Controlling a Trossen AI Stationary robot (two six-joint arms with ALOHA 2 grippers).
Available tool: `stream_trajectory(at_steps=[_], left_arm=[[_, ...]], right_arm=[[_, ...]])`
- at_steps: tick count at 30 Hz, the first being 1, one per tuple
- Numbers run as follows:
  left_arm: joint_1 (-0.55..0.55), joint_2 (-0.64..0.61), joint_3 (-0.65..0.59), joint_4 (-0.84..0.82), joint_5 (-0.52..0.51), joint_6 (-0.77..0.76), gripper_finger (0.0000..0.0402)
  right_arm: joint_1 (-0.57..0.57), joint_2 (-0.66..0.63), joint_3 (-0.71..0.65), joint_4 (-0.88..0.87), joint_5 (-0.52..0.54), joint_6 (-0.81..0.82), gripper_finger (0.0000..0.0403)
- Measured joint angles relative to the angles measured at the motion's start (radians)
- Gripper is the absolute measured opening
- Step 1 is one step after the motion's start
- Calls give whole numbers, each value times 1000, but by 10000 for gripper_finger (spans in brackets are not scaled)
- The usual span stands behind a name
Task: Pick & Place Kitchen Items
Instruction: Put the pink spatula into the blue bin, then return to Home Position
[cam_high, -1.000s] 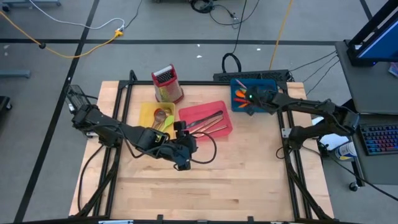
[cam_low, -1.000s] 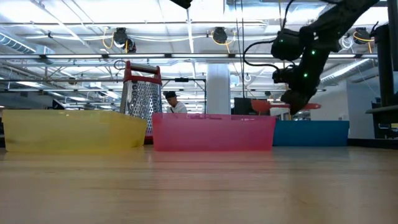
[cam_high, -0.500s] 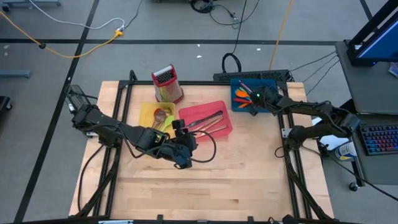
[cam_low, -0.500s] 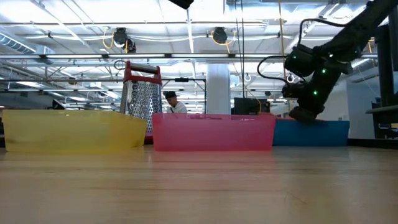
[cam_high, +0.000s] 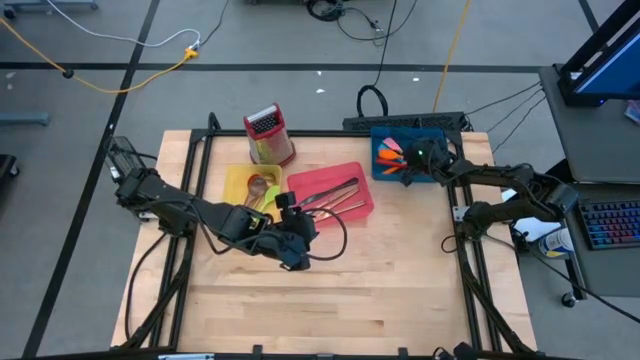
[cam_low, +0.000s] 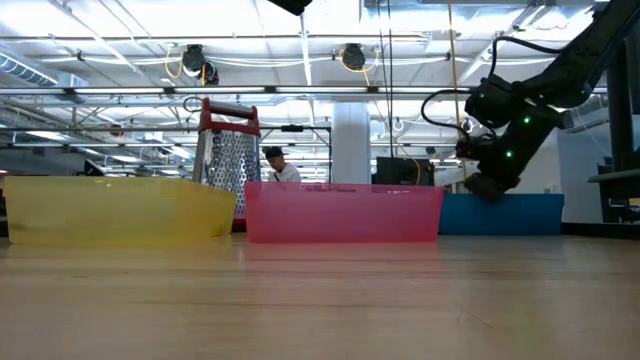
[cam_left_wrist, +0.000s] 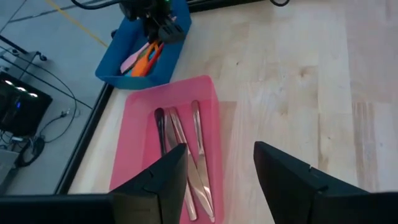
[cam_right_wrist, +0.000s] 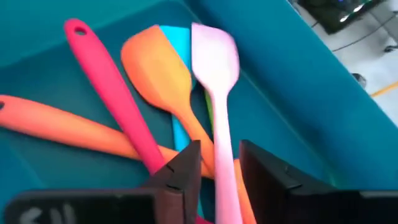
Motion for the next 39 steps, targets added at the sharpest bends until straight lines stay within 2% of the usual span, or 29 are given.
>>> stream_trajectory(at_steps=[6,11,14,20,24,27,31,35,39], left_arm=[[-3,-1,0,0,-29,5,191],[-24,-53,0,-57,-189,11,186],[-39,-90,0,-127,-280,-21,159],[-72,-171,1,-325,-339,-165,63],[-102,-224,0,-478,-403,-255,8],[-126,-293,-13,-562,-461,-323,13],[-141,-424,-98,-602,-462,-408,21],[-161,-587,-257,-526,-451,-444,5],[-186,-745,-449,-391,-445,-424,11]], right_arm=[[3,-2,0,7,-25,83,154],[32,-56,0,7,-27,107,182],[74,-129,0,11,-28,88,183],[187,-344,0,11,-34,85,158],[281,-488,0,7,-182,85,122],[355,-585,0,5,-240,108,80],[449,-679,0,-9,-294,136,14],[537,-727,0,-10,-339,141,10],[607,-743,0,-35,-341,143,2]])
